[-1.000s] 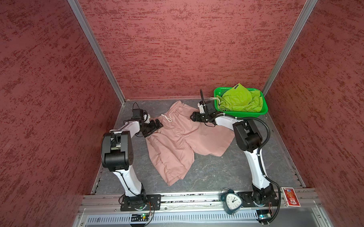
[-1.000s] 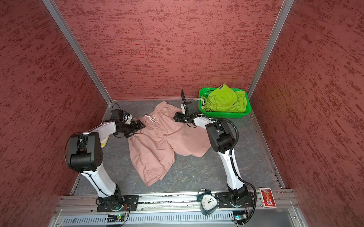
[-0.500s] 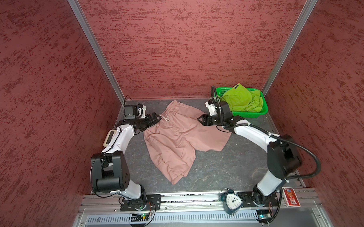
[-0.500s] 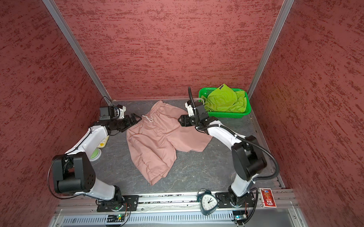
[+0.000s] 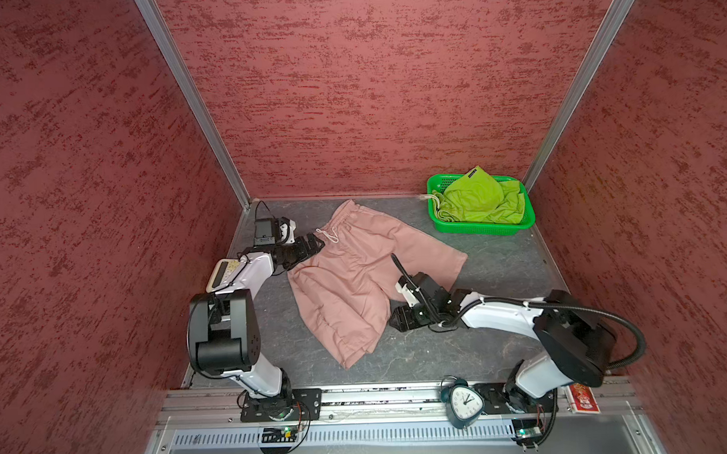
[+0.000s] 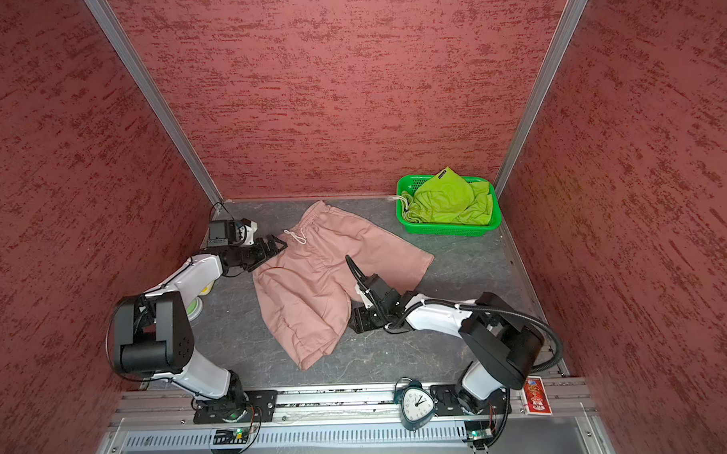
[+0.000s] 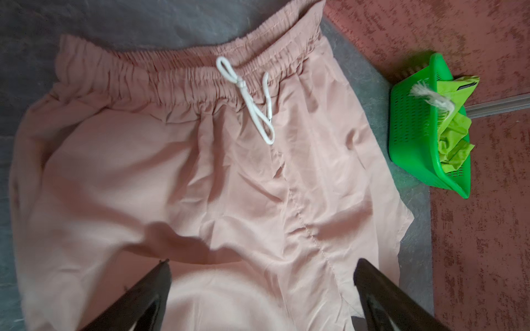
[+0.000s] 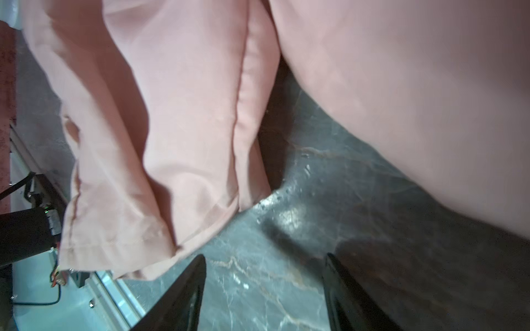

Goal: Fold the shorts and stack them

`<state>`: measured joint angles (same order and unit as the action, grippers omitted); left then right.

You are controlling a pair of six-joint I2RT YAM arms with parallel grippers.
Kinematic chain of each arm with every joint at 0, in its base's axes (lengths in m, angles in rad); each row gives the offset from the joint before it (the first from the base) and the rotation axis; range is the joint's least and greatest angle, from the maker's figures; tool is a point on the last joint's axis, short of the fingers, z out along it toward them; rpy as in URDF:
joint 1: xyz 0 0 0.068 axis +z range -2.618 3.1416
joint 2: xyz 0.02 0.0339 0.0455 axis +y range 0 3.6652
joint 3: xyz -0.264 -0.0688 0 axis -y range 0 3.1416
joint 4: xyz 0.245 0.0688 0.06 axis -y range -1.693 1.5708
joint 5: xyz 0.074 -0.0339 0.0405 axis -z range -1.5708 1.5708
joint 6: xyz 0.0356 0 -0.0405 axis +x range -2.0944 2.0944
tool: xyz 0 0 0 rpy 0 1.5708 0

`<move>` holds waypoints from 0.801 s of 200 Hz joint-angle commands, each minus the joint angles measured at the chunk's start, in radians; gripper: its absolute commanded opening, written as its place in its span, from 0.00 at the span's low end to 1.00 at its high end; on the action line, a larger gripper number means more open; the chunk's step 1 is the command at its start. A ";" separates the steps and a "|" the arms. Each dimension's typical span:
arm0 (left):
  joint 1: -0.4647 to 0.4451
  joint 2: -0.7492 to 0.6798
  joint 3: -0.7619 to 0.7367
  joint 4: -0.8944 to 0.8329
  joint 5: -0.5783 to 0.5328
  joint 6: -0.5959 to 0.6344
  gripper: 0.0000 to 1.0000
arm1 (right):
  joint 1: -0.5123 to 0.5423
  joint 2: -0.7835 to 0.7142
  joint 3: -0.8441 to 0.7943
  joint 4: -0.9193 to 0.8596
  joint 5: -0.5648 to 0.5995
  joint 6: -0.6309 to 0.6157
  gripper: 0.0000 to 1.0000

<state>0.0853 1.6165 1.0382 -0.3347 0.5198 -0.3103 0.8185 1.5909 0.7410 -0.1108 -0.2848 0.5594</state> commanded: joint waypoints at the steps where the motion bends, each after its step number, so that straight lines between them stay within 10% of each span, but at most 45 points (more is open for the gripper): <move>1: 0.007 -0.018 -0.009 0.030 0.013 -0.001 0.99 | 0.008 0.067 0.033 0.139 0.004 0.029 0.66; 25: 0.006 -0.049 -0.034 0.025 0.012 0.002 0.99 | 0.008 0.132 0.065 0.200 -0.012 0.046 0.57; 73: 0.010 -0.046 -0.051 0.026 -0.007 0.009 0.99 | -0.014 0.127 0.226 -0.136 0.118 -0.044 0.00; 126: -0.027 -0.047 0.013 0.021 0.090 0.044 0.99 | -0.163 0.016 0.292 -0.534 0.078 -0.119 0.02; 147: -0.099 0.009 0.110 -0.032 0.118 0.132 0.99 | -0.163 -0.020 0.230 -0.560 0.047 -0.095 0.17; 160: -0.159 0.072 0.193 -0.074 0.072 0.195 0.99 | -0.163 -0.054 0.181 -0.521 0.023 -0.072 0.47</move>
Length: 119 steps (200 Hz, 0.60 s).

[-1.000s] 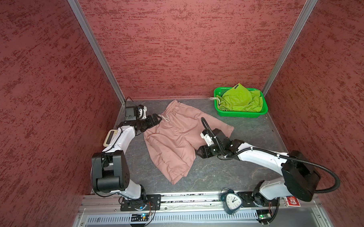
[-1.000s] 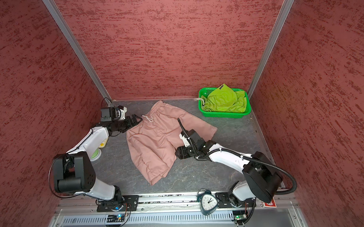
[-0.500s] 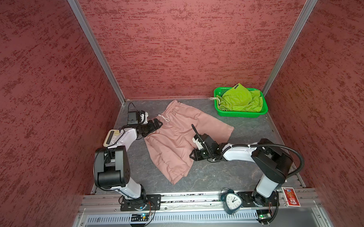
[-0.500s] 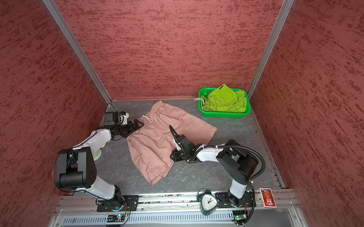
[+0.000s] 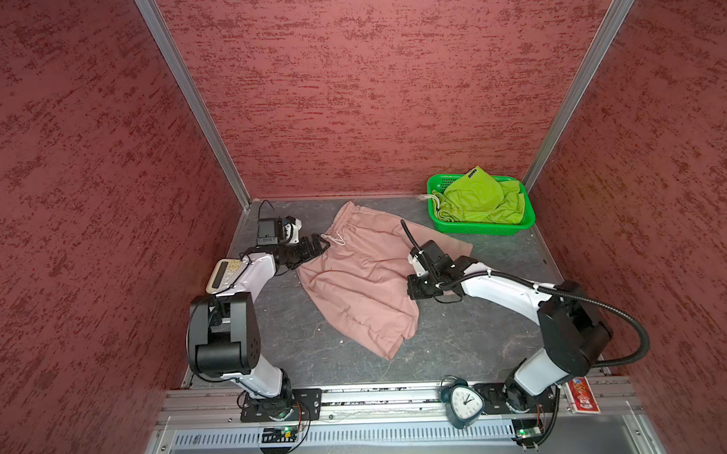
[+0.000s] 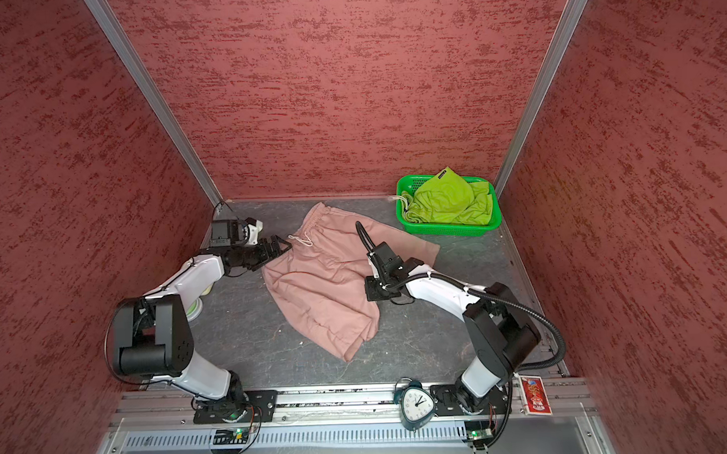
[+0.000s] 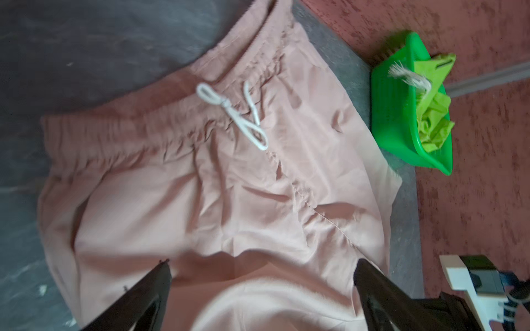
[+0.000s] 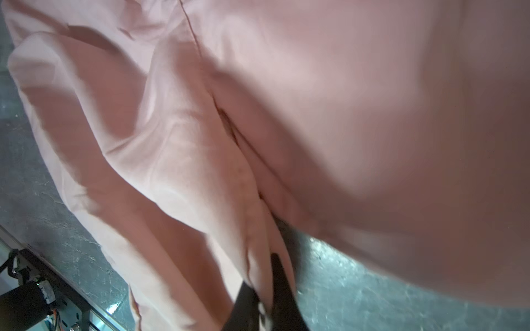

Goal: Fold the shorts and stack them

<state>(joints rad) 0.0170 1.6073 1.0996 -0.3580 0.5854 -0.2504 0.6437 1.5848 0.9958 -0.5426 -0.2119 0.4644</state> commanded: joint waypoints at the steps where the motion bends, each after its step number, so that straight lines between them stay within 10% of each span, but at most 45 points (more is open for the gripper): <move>1: -0.097 0.083 0.135 -0.054 0.001 0.140 0.99 | 0.012 -0.051 -0.077 -0.086 -0.051 0.024 0.48; 50: -0.261 0.362 0.464 -0.102 -0.073 0.263 0.99 | 0.011 -0.173 -0.151 -0.002 -0.014 0.105 0.67; 119: -0.243 0.703 0.775 -0.230 -0.113 0.191 0.99 | 0.010 -0.351 -0.337 0.056 0.006 0.258 0.73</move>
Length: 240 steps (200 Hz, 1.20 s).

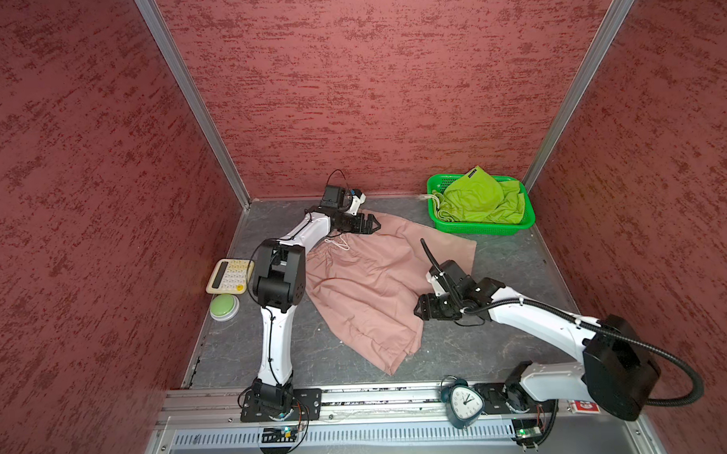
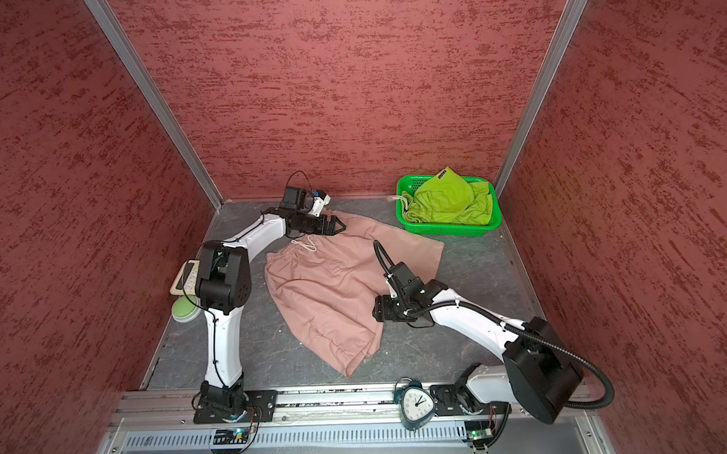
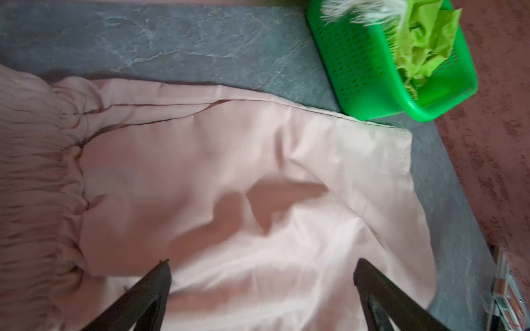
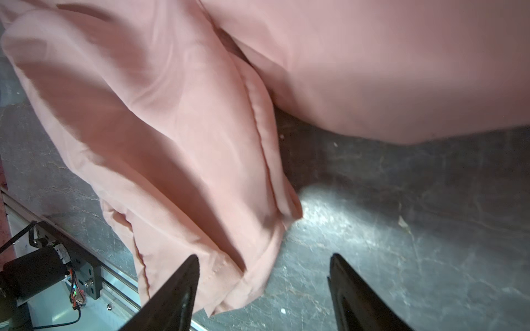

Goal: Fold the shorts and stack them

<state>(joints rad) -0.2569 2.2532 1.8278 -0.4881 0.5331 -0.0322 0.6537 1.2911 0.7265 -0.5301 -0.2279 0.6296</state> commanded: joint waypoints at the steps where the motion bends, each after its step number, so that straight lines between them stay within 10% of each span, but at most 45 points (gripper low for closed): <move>1: 0.034 0.058 0.046 -0.101 -0.062 -0.028 0.99 | 0.001 -0.059 -0.071 0.047 0.022 0.095 0.73; 79: 0.266 -0.023 -0.199 0.087 0.082 -0.209 1.00 | 0.007 -0.022 -0.153 0.279 -0.073 0.140 0.65; 130: 0.278 -0.009 -0.061 -0.046 -0.055 -0.166 0.99 | 0.045 0.145 -0.021 0.366 -0.114 0.080 0.62; 240: 0.274 -0.334 -0.268 0.033 0.082 -0.217 0.99 | 0.202 0.318 0.157 0.283 -0.126 0.050 0.58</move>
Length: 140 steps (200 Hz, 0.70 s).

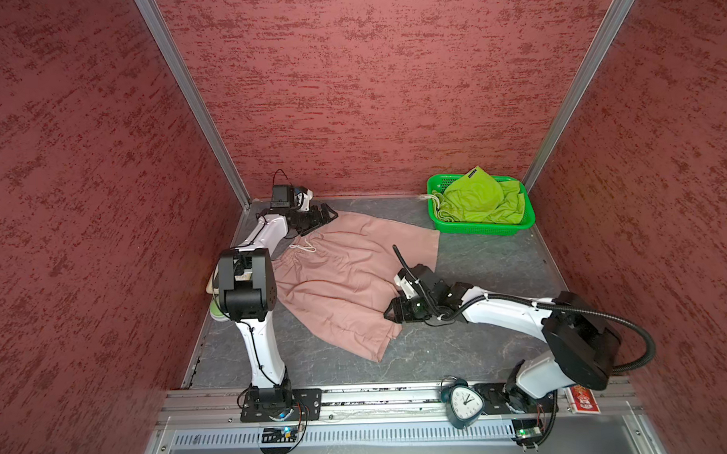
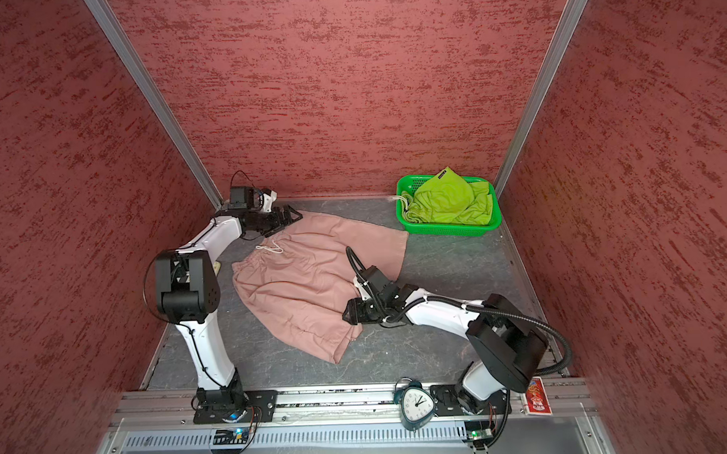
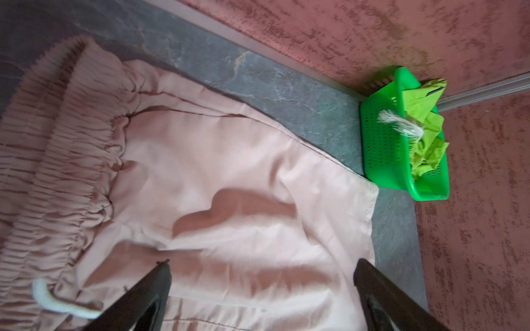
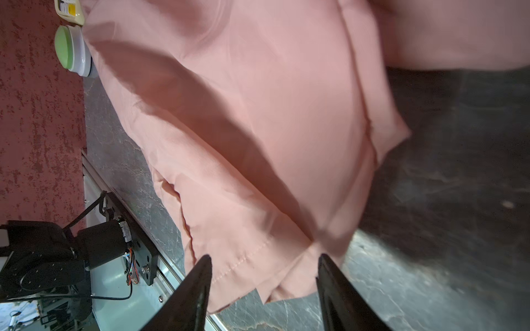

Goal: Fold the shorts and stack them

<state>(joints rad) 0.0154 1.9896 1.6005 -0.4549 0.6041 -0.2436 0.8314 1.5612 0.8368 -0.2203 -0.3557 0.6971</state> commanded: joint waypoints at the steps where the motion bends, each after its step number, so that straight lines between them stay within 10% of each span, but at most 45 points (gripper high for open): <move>1: 0.001 -0.074 -0.043 -0.001 0.010 -0.005 0.99 | 0.024 0.050 0.048 -0.027 0.002 -0.017 0.58; 39: 0.017 -0.178 -0.123 -0.064 -0.045 0.010 0.99 | 0.031 0.115 0.072 0.010 -0.003 -0.002 0.47; 85: 0.046 -0.252 -0.227 -0.053 -0.044 0.009 0.99 | 0.031 0.167 0.115 -0.076 0.061 -0.038 0.00; 115: -0.019 -0.196 -0.216 0.015 0.041 0.041 0.99 | 0.009 0.078 0.062 -0.182 0.126 -0.047 0.00; 124: -0.058 -0.156 -0.174 0.009 0.036 0.077 1.00 | 0.001 0.027 0.031 -0.182 0.131 -0.043 0.25; 140: -0.121 -0.054 -0.053 -0.058 0.034 0.137 0.99 | -0.013 -0.075 -0.012 -0.162 0.140 -0.036 0.38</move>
<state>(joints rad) -0.0090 1.8122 1.4181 -0.4984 0.6018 -0.2070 0.8413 1.6329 0.8749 -0.3393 -0.2745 0.6621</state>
